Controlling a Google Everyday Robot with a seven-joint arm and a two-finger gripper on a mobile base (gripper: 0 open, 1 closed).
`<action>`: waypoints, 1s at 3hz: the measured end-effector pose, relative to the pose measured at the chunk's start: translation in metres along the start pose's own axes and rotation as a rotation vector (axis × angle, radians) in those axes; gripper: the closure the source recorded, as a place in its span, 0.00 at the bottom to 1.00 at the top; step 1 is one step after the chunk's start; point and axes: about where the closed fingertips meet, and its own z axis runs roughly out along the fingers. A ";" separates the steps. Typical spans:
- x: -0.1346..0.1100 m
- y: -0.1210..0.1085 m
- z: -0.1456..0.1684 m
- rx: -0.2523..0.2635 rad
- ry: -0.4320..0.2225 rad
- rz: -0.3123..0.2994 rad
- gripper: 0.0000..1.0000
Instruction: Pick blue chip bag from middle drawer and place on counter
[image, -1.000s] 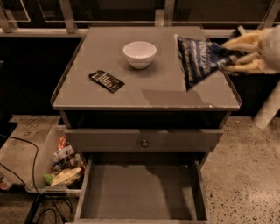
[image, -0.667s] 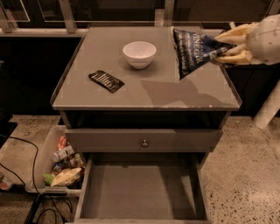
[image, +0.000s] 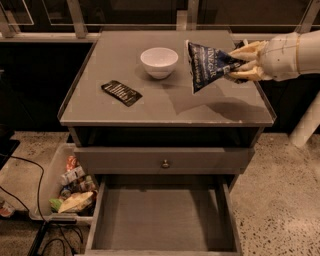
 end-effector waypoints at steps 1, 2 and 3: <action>0.022 0.003 0.026 -0.004 -0.029 0.018 1.00; 0.040 0.020 0.054 -0.029 -0.043 0.036 1.00; 0.052 0.045 0.074 -0.063 -0.027 0.037 1.00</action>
Offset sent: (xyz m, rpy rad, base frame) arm 0.0376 0.0214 -0.1055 0.0529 0.0756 0.0412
